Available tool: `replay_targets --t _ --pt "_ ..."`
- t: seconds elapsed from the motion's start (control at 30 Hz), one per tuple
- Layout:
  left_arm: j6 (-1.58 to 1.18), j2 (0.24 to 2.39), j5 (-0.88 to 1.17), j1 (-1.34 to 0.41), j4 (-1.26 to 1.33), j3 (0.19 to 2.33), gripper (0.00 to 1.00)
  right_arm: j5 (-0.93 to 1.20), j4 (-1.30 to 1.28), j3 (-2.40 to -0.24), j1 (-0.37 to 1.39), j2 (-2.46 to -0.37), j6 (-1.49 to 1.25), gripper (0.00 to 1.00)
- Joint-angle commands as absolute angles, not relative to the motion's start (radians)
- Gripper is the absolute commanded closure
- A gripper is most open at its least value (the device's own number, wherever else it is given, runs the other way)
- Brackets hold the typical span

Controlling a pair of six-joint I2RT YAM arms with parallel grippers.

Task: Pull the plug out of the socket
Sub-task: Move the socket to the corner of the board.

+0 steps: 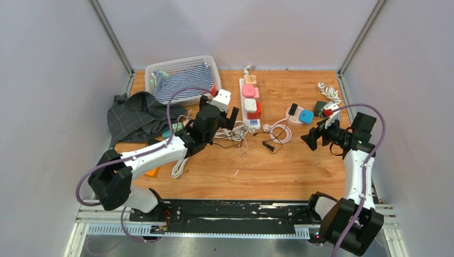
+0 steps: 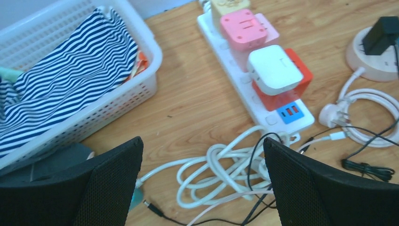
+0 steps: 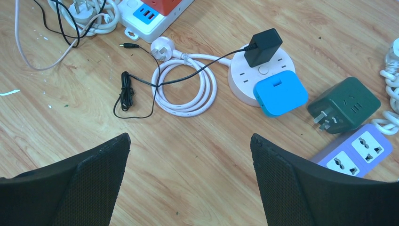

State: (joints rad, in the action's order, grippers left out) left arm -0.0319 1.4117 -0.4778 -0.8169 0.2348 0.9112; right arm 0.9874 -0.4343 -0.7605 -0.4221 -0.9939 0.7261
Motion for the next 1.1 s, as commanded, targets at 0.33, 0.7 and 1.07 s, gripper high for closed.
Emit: replay_targets --t 0.33,0.7,1.07 --pt "-0.216 1.270 -0.461 -0.573 0.142 0.797 0.02 1.015 -0.451 -0.772 -0.452 -0.972 0.735 0.02" --pt "-0.138 1.242 -0.001 -0.557 0.123 0.802 0.07 1.116 -0.511 -0.792 -0.448 -0.956 0.746 0.02" --pt "-0.051 1.174 0.069 -0.557 -0.415 1.092 0.04 1.182 -0.825 -0.906 -0.358 -0.984 0.956 0.02"
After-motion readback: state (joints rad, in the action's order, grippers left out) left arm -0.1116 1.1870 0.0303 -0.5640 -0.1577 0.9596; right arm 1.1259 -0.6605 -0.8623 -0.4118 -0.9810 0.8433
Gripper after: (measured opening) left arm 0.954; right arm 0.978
